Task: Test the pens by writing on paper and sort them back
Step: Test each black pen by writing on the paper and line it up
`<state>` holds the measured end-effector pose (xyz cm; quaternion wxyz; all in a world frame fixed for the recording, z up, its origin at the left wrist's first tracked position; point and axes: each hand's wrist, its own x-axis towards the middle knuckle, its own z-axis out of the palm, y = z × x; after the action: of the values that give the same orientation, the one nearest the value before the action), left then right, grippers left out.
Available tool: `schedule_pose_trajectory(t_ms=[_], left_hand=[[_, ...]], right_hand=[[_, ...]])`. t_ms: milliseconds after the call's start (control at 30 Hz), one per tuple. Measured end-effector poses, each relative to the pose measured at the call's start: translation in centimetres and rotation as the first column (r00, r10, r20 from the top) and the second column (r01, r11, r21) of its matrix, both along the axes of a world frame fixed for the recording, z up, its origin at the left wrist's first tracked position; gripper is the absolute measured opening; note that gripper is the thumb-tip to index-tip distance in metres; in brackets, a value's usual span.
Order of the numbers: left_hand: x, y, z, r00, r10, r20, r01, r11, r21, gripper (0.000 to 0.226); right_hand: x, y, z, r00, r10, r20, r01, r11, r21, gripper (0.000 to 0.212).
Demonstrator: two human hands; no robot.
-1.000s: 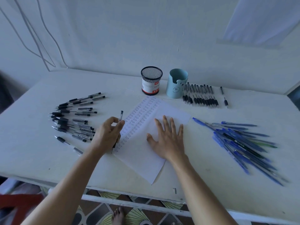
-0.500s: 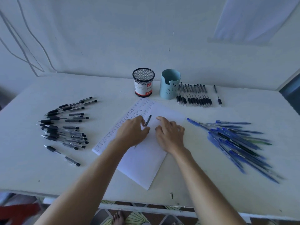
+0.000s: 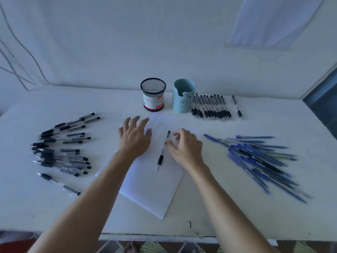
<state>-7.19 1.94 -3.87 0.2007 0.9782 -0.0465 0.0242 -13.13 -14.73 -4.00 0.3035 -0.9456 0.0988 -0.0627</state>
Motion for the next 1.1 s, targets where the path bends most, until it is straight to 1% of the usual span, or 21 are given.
schedule_pose_trajectory(t_ms=[67, 100, 133, 167, 233, 333, 467, 533, 600, 667, 733, 867, 967, 1033, 1100], left_hand=[[0.3, 0.3, -0.5, 0.995, -0.022, -0.093, 0.028, 0.997, 0.069, 0.051], [0.3, 0.3, -0.9, 0.995, -0.030, -0.099, 0.040, 0.995, 0.094, 0.051], [0.3, 0.3, -1.1, 0.995, -0.037, -0.089, 0.047, 0.993, 0.105, 0.051], [0.3, 0.3, -1.2, 0.996, -0.038, -0.076, 0.046, 0.993, 0.106, 0.051], [0.2, 0.3, -1.3, 0.998, -0.025, -0.058, 0.031, 0.994, 0.103, 0.050], [0.2, 0.3, -1.4, 0.999, -0.015, -0.038, 0.019, 0.993, 0.112, 0.049], [0.3, 0.4, -1.6, 0.999, -0.019, -0.035, 0.022, 0.993, 0.117, 0.049], [0.3, 0.3, -1.6, 0.999, -0.018, -0.037, 0.022, 0.992, 0.121, 0.049], [0.4, 0.2, -1.6, 0.999, -0.014, -0.036, 0.018, 0.992, 0.125, 0.049], [0.3, 0.3, -1.6, 1.000, -0.012, -0.025, 0.015, 0.992, 0.124, 0.049], [0.3, 0.3, -1.7, 1.000, -0.018, -0.008, 0.018, 0.992, 0.124, 0.048], [0.3, 0.4, -1.7, 1.000, -0.021, 0.003, 0.020, 0.993, 0.117, 0.048], [0.3, 0.4, -1.7, 1.000, -0.023, 0.011, 0.021, 0.992, 0.124, 0.049], [0.3, 0.4, -1.8, 1.000, -0.023, 0.013, 0.021, 0.992, 0.124, 0.049], [0.3, 0.4, -1.7, 1.000, -0.021, 0.014, 0.019, 0.992, 0.124, 0.049]], right_hand=[[0.1, 0.6, 0.3, 0.998, -0.046, -0.041, 0.039, 0.985, -0.169, 0.046], [0.2, 0.9, 0.5, 0.995, -0.058, -0.082, 0.036, 0.967, -0.253, 0.048], [0.4, 1.2, 0.6, 0.991, -0.063, -0.118, 0.025, 0.954, -0.299, 0.046], [0.5, 1.3, 0.7, 0.988, -0.063, -0.139, 0.017, 0.951, -0.309, 0.041], [0.6, 1.5, 1.2, 0.985, -0.062, -0.161, 0.014, 0.958, -0.285, 0.032], [0.8, 1.3, 1.8, 0.977, -0.057, -0.207, 0.005, 0.970, -0.244, 0.027], [0.9, -0.3, 2.7, 0.981, -0.085, -0.176, 0.050, 0.980, -0.194, 0.021], [1.3, -1.8, 3.3, 0.980, -0.146, -0.137, 0.123, 0.979, -0.163, 0.020], [1.8, -3.5, 3.7, 0.971, -0.232, -0.062, 0.223, 0.966, -0.129, 0.020], [2.8, -5.1, 3.7, 0.948, -0.317, 0.017, 0.318, 0.945, -0.079, 0.019], [4.2, -6.4, 3.6, 0.923, -0.380, 0.058, 0.383, 0.922, -0.058, 0.019], [7.6, -8.6, 3.0, 0.903, -0.420, 0.092, 0.426, 0.902, -0.063, 0.018], [10.1, -9.5, 2.6, 0.894, -0.434, 0.112, 0.445, 0.889, -0.106, 0.018], [11.6, -10.0, 2.4, 0.882, -0.461, 0.102, 0.471, 0.869, -0.148, 0.022], [12.8, -10.4, 2.0, 0.873, -0.483, 0.068, 0.488, 0.856, -0.173, 0.021]])
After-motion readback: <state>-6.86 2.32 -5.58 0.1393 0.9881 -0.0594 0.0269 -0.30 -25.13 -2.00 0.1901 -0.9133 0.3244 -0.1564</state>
